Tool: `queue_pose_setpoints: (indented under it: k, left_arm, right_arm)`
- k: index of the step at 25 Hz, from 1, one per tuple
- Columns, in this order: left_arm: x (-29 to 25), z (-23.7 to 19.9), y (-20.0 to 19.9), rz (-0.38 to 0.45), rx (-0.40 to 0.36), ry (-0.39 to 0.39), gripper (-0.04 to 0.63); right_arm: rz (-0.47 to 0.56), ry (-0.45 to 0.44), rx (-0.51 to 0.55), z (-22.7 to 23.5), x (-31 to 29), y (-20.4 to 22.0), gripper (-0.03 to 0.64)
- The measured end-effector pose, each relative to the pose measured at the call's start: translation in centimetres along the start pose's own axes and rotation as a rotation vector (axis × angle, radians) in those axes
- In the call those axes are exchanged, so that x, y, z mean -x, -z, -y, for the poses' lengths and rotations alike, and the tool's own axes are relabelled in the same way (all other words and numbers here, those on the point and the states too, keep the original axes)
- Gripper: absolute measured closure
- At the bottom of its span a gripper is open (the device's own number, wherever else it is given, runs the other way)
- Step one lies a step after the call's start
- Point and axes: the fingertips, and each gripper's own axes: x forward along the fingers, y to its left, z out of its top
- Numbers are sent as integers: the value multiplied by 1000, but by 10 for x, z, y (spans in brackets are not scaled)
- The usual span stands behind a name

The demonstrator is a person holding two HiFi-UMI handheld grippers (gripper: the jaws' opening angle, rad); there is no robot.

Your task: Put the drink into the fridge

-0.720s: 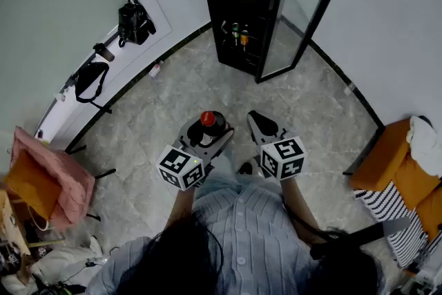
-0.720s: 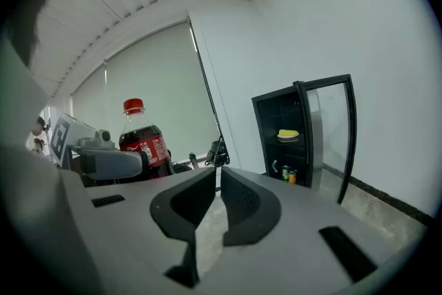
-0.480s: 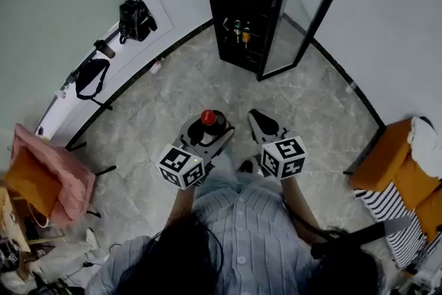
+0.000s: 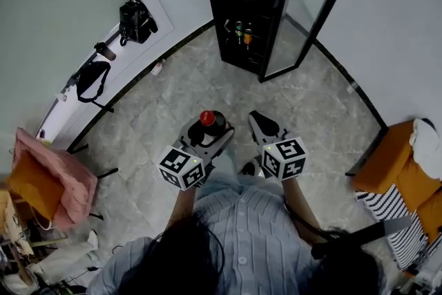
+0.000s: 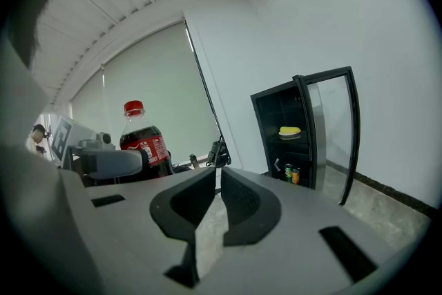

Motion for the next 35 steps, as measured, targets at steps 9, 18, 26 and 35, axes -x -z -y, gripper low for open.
queue_pose_setpoints:
  k: [9, 18, 26, 35]
  left_arm:
    - [-23, -31, -13, -16, 5, 19, 272]
    - [-61, -87, -36, -17, 18, 40, 272]
    - [-91, -152, -61, -14, 37, 49, 272]
    - [-112, -204, -85, -16, 34, 102, 272]
  right_arm:
    - [-9, 38, -24, 23, -29, -14, 581]
    - [-48, 59, -46, 49, -87, -30, 581]
    - [-88, 70, -57, 64, -152, -47, 581]
    - [-105, 117, -71, 70, -201, -62, 581]
